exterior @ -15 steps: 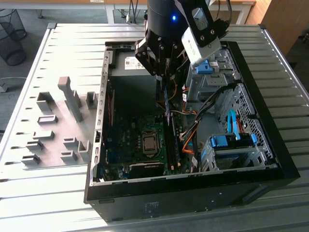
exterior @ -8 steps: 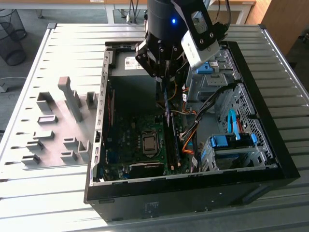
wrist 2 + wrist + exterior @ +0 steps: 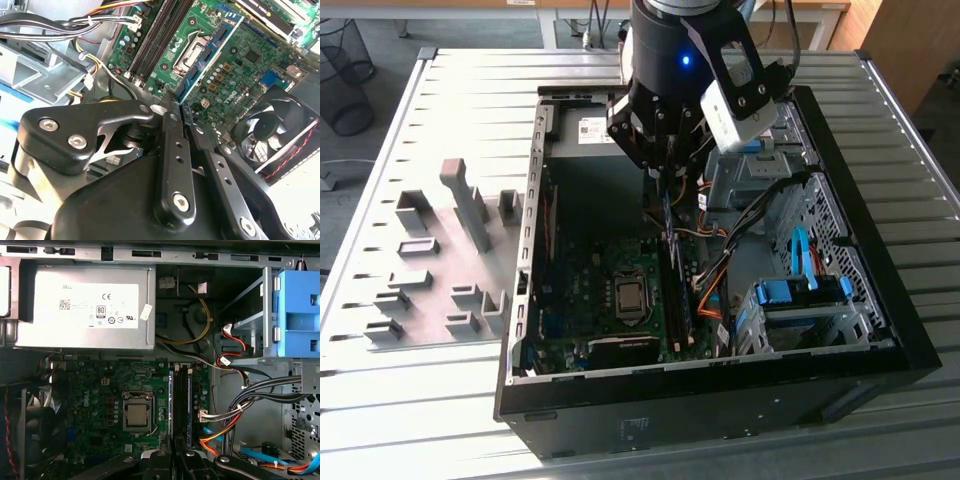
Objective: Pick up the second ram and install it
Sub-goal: 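Insert the second ram into the second slot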
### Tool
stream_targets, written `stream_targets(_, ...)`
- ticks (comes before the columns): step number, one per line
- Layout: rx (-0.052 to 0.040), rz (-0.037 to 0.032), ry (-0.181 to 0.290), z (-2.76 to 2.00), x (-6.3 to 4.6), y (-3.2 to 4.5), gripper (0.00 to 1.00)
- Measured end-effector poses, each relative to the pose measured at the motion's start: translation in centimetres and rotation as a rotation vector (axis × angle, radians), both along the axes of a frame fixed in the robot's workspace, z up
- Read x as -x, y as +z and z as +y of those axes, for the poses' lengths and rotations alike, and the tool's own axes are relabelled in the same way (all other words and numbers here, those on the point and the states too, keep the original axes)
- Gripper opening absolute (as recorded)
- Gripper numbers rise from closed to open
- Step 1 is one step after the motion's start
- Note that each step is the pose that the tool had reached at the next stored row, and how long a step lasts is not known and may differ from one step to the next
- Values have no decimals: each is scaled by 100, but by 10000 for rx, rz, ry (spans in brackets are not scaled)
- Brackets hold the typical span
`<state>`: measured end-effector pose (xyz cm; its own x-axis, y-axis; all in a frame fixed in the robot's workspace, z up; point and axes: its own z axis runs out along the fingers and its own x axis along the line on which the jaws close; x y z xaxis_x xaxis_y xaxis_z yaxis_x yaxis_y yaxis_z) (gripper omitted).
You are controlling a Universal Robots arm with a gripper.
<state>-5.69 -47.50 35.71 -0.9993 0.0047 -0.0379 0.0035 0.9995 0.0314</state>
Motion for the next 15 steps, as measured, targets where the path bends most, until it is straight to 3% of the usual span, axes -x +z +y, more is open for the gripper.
stream_targets(15,-1,-1,1,0,0,-21,14)
